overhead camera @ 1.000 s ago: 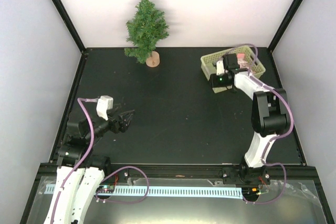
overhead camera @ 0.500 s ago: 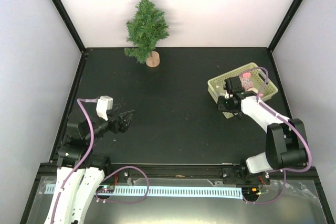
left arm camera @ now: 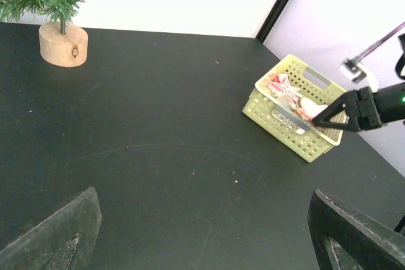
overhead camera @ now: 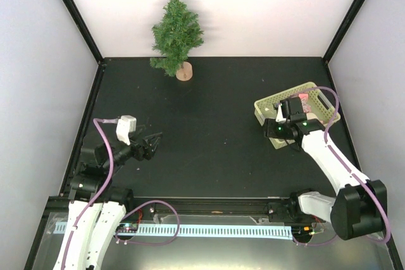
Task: Decorate the small christmas tree
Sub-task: Move the storage box to the center of the board.
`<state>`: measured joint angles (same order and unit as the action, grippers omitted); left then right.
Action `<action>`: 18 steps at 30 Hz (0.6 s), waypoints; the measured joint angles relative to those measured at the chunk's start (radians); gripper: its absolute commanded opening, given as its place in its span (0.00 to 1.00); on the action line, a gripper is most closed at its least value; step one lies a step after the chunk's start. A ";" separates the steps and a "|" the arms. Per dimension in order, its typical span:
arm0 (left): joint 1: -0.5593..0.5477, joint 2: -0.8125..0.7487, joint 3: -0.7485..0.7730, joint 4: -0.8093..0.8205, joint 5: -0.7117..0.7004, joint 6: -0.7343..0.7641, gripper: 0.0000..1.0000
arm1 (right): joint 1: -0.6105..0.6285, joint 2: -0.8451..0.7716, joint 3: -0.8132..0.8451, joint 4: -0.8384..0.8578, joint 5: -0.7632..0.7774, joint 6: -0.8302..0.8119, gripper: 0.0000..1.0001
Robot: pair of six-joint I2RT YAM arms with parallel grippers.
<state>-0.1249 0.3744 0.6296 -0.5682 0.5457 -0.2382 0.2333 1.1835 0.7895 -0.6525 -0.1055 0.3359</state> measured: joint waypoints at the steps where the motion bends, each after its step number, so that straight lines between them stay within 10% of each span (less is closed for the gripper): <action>1: 0.000 0.001 0.000 0.000 0.000 0.000 0.91 | 0.000 -0.012 0.010 0.000 -0.005 0.000 0.57; 6: 0.000 0.019 0.000 0.000 0.000 0.000 0.91 | 0.000 -0.012 0.059 0.063 0.006 0.031 0.49; 18: 0.000 0.038 0.000 -0.002 -0.008 0.000 0.92 | 0.000 0.380 0.254 0.344 -0.061 0.135 0.70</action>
<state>-0.1249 0.4126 0.6296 -0.5701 0.5377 -0.2382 0.2337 1.5631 1.0435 -0.3080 -0.1665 0.4706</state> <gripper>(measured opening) 0.916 0.699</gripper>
